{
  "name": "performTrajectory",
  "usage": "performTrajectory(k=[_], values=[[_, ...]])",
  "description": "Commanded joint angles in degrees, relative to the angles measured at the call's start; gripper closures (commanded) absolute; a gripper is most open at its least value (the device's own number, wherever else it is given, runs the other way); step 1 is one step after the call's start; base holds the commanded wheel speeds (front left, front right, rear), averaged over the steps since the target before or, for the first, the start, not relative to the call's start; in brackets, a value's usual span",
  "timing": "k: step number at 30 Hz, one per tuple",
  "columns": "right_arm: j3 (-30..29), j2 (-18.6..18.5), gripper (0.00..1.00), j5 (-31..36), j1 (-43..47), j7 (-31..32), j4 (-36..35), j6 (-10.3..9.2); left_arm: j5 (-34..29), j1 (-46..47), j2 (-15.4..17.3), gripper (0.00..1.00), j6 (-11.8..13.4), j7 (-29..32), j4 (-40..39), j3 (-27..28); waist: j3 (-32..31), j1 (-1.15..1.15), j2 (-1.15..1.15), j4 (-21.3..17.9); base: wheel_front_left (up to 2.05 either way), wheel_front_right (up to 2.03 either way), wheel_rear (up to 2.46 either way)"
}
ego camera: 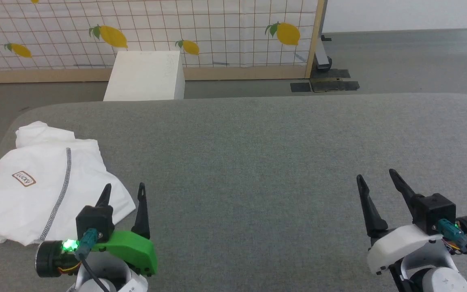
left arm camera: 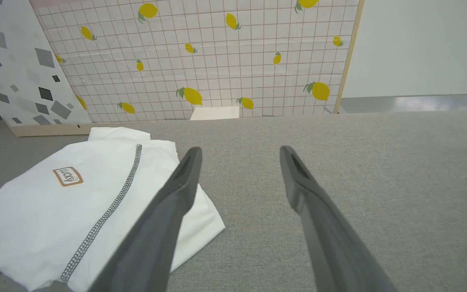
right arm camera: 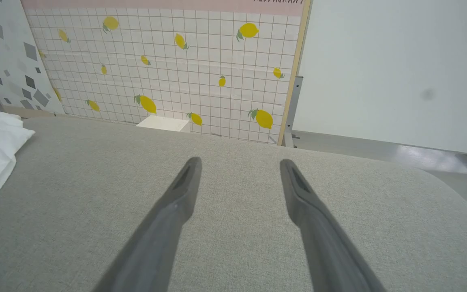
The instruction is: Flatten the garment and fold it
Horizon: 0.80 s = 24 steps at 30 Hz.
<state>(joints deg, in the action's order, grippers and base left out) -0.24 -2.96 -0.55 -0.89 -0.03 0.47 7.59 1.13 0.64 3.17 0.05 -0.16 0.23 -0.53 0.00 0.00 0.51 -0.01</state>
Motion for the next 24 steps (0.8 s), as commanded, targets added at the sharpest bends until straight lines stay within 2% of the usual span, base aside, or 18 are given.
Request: performTrajectory(k=[1,24], values=[[-0.17,0.00,0.00,-0.59,0.26,-0.60,0.32,0.00,0.31,-0.06,-0.01,0.00,0.14,-0.54,0.28,-0.09,-0.01,0.00,-0.02,-0.01,0.00,0.00,0.00],[-2.27,0.02,0.00,-3.06,0.95,-3.32,2.35,-0.02,2.01,-0.08,-0.07,0.00,0.73,-3.25,1.93,-1.20,-0.12,0.00,-0.11,-0.10,0.00,0.00,0.00]])
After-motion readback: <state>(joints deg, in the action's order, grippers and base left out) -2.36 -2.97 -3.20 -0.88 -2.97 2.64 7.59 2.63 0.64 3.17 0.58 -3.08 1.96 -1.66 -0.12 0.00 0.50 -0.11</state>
